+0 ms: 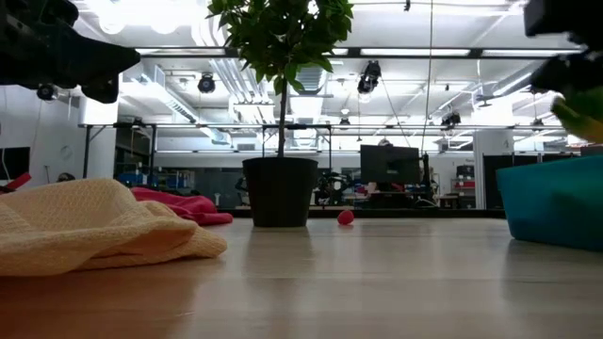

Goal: Pick and placing Produce into tupperware
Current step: Put the pineapple into the bin

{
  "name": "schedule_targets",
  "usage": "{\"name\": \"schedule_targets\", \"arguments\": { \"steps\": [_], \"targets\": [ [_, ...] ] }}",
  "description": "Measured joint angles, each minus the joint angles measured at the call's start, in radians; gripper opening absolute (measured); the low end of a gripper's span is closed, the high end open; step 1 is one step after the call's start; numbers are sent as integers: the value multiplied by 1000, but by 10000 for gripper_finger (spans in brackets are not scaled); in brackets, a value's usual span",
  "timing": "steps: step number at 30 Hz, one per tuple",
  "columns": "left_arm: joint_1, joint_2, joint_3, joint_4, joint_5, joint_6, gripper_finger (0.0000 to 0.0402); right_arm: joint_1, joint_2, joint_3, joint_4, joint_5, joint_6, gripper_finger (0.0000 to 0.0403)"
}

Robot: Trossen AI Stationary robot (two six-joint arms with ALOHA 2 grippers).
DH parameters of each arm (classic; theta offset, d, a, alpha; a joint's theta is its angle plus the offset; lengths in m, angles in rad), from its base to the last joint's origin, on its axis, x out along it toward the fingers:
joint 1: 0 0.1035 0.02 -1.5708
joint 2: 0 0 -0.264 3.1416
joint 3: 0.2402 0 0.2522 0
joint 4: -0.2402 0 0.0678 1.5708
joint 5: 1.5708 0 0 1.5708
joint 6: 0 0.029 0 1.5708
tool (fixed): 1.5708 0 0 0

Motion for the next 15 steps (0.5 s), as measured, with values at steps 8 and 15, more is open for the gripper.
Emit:
{"name": "schedule_targets", "arguments": {
  "steps": [8,15],
  "targets": [
    [0,0,-1,0,0,3,15,55,2,-99,128,0,126,221],
    [0,0,-1,0,0,3,15,56,2,-125,126,8,196,240]
  ]
}}
